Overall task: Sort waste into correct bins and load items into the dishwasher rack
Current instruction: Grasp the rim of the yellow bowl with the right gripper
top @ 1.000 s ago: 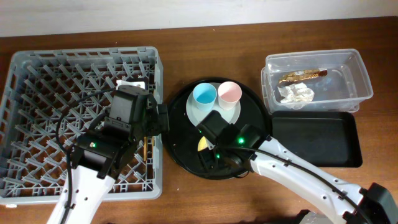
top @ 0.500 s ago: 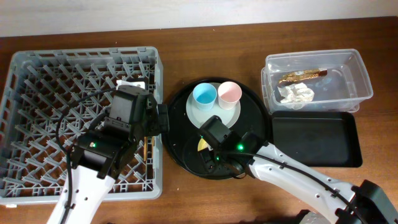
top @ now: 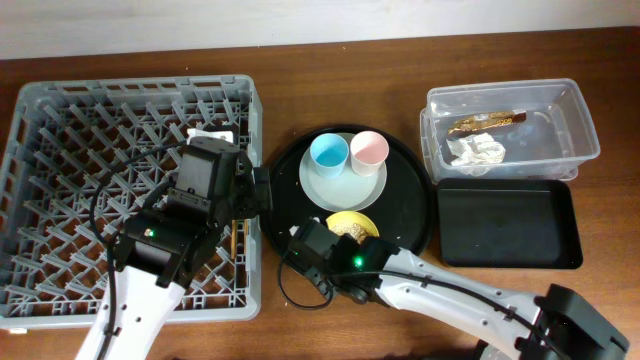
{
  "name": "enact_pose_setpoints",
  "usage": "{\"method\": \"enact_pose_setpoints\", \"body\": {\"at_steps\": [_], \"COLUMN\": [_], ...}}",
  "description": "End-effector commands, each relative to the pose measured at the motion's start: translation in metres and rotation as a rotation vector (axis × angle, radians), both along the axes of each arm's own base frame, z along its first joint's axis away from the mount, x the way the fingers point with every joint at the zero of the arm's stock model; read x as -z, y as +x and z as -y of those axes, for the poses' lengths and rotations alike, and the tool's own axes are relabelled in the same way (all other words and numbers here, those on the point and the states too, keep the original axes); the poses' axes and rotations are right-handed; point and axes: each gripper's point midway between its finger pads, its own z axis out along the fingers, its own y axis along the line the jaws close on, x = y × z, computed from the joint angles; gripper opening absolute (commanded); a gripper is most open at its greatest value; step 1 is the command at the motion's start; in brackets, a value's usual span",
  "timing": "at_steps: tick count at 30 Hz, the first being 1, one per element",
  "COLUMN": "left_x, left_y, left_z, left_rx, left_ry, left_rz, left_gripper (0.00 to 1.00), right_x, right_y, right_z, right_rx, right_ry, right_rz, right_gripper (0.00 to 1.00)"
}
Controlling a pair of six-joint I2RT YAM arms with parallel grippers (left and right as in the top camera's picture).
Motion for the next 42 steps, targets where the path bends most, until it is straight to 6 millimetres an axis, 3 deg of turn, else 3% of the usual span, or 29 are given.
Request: {"method": "enact_pose_setpoints", "body": {"at_steps": [1, 2, 5, 7, 10, 16, 19, 22, 34, 39, 42], "left_x": [-0.006, -0.006, -0.006, -0.006, -0.006, -0.006, -0.006, -0.006, -0.006, -0.006, -0.006], "left_y": [0.001, 0.001, 0.001, 0.001, 0.001, 0.001, 0.001, 0.001, 0.001, 0.001, 0.001], "left_z": [0.000, 0.000, 0.000, 0.000, 0.000, 0.000, 0.000, 0.000, 0.000, 0.000, 0.000], "left_rx": [0.002, 0.002, 0.002, 0.002, 0.002, 0.002, 0.002, 0.002, 0.002, 0.002, 0.002], "left_ry": [-0.010, -0.010, -0.010, -0.010, -0.010, -0.010, -0.010, -0.010, -0.010, -0.010, -0.010], "left_rz": [0.013, 0.013, 0.013, 0.013, 0.013, 0.013, 0.013, 0.013, 0.013, 0.013, 0.013], "left_gripper": [0.99, 0.99, 0.99, 0.99, 0.99, 1.00, 0.99, 0.99, 0.99, 0.99, 1.00], "right_x": [0.019, 0.024, 0.028, 0.028, 0.021, 0.021, 0.022, 0.023, 0.018, 0.005, 0.008], "right_y": [0.002, 0.001, 0.006, 0.009, 0.021, 0.033, 0.030, 0.027, 0.032, 0.037, 0.029], "right_z": [0.004, 0.004, 0.009, 0.017, 0.037, 0.054, 0.051, 0.049, 0.044, 0.037, 0.041], "right_rx": [-0.005, -0.006, 0.010, 0.051, 0.176, 0.263, 0.257, 0.246, 0.194, 0.173, 0.166], "right_ry": [-0.062, -0.074, -0.106, -0.126, -0.156, -0.156, -0.146, -0.138, -0.135, -0.124, -0.138], "right_rz": [-0.003, -0.011, 0.007, 0.017, 0.049, 0.039, 0.023, 0.005, 0.026, 0.042, 0.003], "right_gripper": [0.34, 0.38, 0.38, 0.32, 0.30, 0.27, 0.24, 0.15, 0.22, 0.22, 0.22]}}
